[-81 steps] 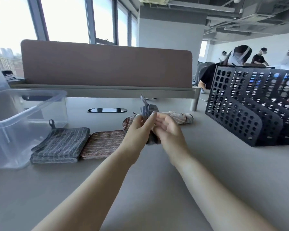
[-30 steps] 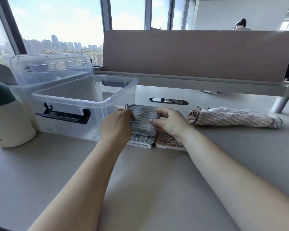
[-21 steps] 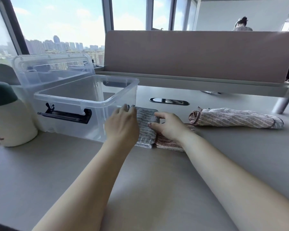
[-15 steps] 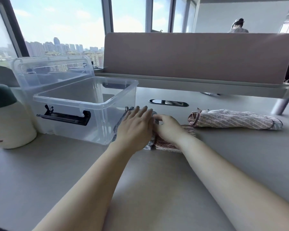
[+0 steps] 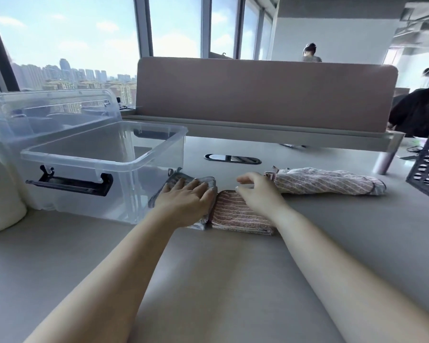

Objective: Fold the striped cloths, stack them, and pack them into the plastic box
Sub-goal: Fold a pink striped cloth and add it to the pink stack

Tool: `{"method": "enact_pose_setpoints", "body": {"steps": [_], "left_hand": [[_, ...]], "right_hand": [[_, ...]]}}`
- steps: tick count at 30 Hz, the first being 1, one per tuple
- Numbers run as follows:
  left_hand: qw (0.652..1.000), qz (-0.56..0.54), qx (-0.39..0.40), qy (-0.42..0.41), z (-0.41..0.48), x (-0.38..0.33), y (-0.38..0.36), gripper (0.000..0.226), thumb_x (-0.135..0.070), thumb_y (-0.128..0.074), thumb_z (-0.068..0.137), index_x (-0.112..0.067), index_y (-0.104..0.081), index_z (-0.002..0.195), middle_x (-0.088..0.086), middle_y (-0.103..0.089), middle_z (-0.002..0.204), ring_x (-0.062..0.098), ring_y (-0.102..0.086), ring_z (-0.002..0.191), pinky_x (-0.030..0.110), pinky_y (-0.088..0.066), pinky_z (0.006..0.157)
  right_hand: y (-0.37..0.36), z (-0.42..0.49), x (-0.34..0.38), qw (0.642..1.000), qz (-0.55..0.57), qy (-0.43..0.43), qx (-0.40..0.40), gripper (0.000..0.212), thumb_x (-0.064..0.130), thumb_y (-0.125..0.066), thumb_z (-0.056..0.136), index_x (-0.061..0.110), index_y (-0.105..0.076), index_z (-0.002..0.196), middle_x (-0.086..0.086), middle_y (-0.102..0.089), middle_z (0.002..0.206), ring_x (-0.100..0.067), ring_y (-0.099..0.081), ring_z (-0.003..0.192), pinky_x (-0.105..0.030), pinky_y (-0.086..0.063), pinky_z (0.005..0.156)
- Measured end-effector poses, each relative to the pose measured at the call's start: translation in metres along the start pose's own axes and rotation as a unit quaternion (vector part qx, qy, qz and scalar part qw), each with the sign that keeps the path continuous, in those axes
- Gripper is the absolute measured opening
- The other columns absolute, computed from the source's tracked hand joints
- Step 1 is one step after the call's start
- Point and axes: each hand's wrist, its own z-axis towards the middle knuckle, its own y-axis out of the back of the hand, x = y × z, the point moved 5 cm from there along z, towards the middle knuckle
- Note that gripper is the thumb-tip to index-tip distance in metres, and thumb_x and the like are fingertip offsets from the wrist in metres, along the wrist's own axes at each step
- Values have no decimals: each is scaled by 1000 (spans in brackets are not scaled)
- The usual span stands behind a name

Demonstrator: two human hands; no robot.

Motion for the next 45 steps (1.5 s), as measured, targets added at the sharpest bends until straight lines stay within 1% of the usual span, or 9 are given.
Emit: {"method": "enact_pose_setpoints", "body": {"steps": [4, 9, 18, 23, 29, 35, 39, 42, 45], "left_hand": [[988, -22, -147, -30, -10, -40, 31, 55, -56, -19, 96, -32, -35, 143, -3, -26, 156, 20, -19, 145, 42, -9, 119], [980, -153, -94, -89, 4, -116, 26, 55, -48, -40, 95, -22, -33, 143, 3, -39, 148, 26, -43, 131, 38, -40, 102], [982, -179, -56, -3, 84, -186, -21, 54, -26, -48, 87, -20, -33, 138, 13, -51, 135, 36, -48, 123, 45, -40, 100], [956, -234, -179, 11, 74, -201, -15, 28, -10, -49, 89, -20, -41, 114, 6, -59, 109, 32, -58, 98, 36, -40, 66], [883, -425, 5, -200, 53, -249, -45, 32, -8, -55, 75, -19, -44, 102, -1, -65, 93, 23, -65, 97, 42, -52, 89], [868, -467, -28, -168, 52, -243, -50, 29, -2, -55, 85, -12, -34, 103, -4, -58, 93, 22, -62, 98, 40, -51, 91], [859, -473, -87, -174, 47, -241, -40, 28, -16, -62, 88, -16, -40, 105, -5, -57, 95, 1, -55, 78, 23, -44, 74], [853, -491, -78, -158, 51, -237, -40, 21, -18, -60, 89, -22, -48, 106, 1, -63, 94, 17, -61, 79, 38, -56, 71], [874, -459, -109, -117, 55, -230, -34, 25, -5, -44, 87, -26, -54, 96, 3, -67, 96, 26, -64, 89, 35, -56, 72]], "right_hand": [[39, -8, -34, 998, 1, -17, -67, 17, 16, -58, 89, 17, -64, 104, 1, -65, 109, -13, -57, 99, -26, -44, 90], [95, -37, -91, 987, -59, -93, -114, 17, 15, -59, 86, 18, -66, 101, 1, -68, 104, -16, -61, 100, -22, -42, 83], [129, -60, -138, 978, -49, -123, -159, 20, 12, -59, 86, 14, -66, 105, -2, -69, 108, -17, -61, 101, -20, -41, 84], [135, -55, -138, 974, 0, -105, -201, 17, 19, -61, 88, 14, -67, 103, -1, -70, 103, -18, -62, 99, -23, -44, 85], [142, -57, -138, 965, 85, -113, -222, 23, 31, -65, 87, 18, -64, 105, 4, -65, 96, -14, -62, 97, -24, -46, 86], [145, -58, -139, 973, -8, -105, -205, 9, 18, -69, 83, 13, -68, 91, 0, -67, 88, -15, -58, 83, -19, -35, 63], [140, -52, -140, 963, 144, -96, -209, 14, 15, -64, 88, 18, -66, 75, 1, -66, 75, -15, -56, 76, -27, -43, 72], [134, -49, -140, 942, 277, -92, -167, 20, 14, -58, 92, 20, -62, 74, 1, -63, 73, -18, -53, 78, -34, -41, 78], [136, -47, -139, 939, 280, -103, -171, 19, 21, -54, 95, 22, -61, 77, 4, -65, 78, -15, -55, 79, -31, -42, 80]]}}
